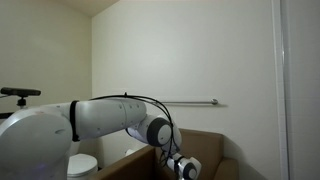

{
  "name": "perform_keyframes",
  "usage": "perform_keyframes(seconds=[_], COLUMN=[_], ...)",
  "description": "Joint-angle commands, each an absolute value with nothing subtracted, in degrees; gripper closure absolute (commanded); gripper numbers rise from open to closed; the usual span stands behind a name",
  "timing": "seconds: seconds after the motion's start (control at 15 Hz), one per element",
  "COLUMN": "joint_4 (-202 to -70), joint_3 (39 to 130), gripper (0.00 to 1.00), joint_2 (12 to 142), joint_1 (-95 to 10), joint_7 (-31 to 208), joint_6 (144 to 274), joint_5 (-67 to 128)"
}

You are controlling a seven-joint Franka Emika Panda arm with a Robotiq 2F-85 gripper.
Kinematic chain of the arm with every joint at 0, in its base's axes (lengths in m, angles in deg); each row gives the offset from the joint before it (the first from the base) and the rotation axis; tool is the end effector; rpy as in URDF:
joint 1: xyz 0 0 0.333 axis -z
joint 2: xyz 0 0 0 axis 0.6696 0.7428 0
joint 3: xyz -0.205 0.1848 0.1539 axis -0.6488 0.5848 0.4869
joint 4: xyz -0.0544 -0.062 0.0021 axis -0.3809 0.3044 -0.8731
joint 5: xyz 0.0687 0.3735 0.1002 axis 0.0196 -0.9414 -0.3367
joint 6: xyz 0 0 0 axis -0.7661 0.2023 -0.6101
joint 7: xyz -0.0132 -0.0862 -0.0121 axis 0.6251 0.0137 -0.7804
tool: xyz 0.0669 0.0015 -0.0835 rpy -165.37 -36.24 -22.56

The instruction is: Use the towel to wipe the seat of the sofa.

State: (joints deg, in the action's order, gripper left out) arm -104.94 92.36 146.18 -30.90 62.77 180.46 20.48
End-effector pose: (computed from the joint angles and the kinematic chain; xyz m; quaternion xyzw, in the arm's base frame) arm 0.5941 -0.0700 -0.1364 -0.9303 -0.0573 0.3166 0.1760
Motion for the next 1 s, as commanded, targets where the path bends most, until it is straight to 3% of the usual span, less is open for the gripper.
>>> perform_keyframes(seconds=[0.0,0.53,0.93], joint_4=[-99.7,-95.6,-100.3], joint_3=[91.8,89.5,90.7], gripper=[0.92,0.91,0.91], joint_2=[146.1,146.0,146.3], joint_1=[-31.8,-35.5,-36.1], joint_7=[68.0,78.9,77.5], joint_6=[182.7,193.1,209.3], joint_5=[20.1,20.8,20.7])
